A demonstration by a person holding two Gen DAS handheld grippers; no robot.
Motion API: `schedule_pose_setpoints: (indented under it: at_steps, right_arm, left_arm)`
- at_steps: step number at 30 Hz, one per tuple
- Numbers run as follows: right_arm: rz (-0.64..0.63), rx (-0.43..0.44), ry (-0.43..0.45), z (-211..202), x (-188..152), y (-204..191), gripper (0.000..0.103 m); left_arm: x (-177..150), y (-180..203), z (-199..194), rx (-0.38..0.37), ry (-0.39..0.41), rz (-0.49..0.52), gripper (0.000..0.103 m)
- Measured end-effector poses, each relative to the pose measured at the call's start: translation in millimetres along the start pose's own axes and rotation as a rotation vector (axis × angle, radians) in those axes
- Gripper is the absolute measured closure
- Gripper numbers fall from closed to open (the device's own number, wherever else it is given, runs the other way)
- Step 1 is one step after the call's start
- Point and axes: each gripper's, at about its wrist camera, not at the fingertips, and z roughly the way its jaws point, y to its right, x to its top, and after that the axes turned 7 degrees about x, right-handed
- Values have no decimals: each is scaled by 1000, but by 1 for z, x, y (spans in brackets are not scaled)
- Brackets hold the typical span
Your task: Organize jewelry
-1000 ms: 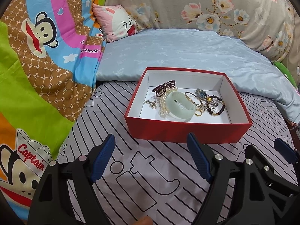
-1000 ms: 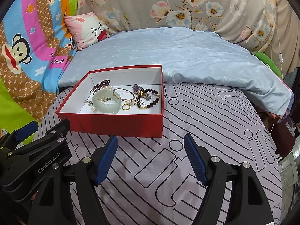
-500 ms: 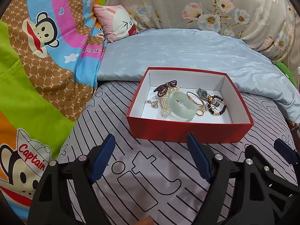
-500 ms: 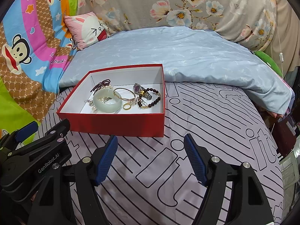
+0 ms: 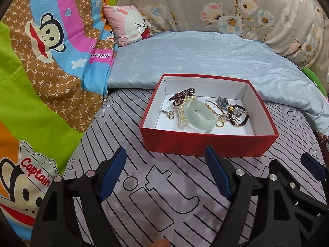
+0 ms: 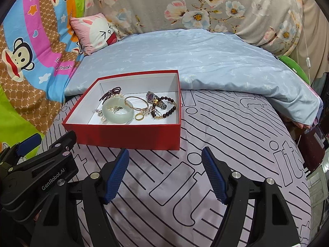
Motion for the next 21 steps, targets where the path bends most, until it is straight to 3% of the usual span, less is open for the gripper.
schedule_pose_setpoints:
  at_steps: [15,21]
  right_arm:
    - [3,0,-1,1,0,0,31]
    - [15,-2,1,3,-2,0,31]
  left_arm:
    - [0,1,1,1,-5,-5,25]
    - [-1,2,2,10,-8,-7,19]
